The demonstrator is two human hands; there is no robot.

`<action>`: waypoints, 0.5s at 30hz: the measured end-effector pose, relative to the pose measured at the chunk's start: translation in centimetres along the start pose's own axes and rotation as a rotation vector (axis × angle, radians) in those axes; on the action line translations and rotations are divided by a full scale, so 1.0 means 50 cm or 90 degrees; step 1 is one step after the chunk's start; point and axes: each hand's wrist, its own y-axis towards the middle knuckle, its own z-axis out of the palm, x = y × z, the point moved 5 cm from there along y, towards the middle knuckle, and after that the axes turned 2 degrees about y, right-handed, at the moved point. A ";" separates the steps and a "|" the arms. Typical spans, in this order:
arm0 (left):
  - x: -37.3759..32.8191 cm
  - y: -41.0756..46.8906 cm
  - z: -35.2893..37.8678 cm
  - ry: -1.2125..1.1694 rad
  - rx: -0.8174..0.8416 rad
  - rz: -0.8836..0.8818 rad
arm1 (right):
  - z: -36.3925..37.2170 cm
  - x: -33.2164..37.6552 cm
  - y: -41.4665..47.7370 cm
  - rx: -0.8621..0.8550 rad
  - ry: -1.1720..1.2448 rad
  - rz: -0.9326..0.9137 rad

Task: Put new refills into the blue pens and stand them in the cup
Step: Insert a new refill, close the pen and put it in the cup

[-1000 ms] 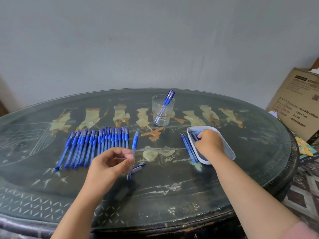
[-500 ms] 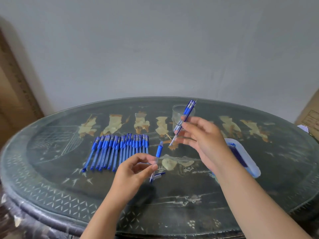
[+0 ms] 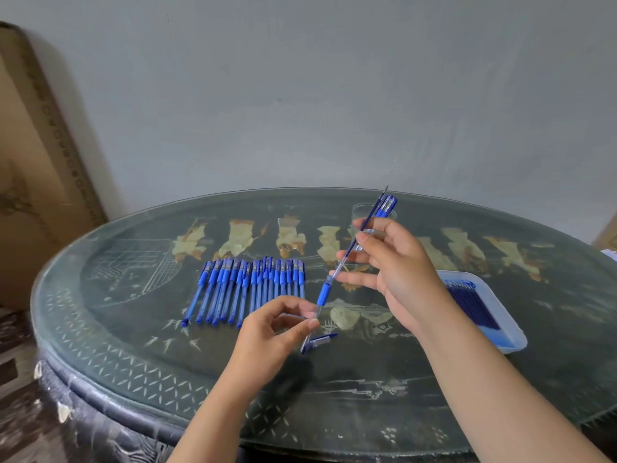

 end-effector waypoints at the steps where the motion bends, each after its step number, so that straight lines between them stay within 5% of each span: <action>1: 0.000 0.000 0.000 0.005 0.001 0.001 | 0.001 0.000 0.000 0.001 -0.006 -0.002; 15: 0.004 0.000 0.001 0.000 0.006 -0.010 | 0.003 -0.003 0.001 0.014 -0.070 -0.020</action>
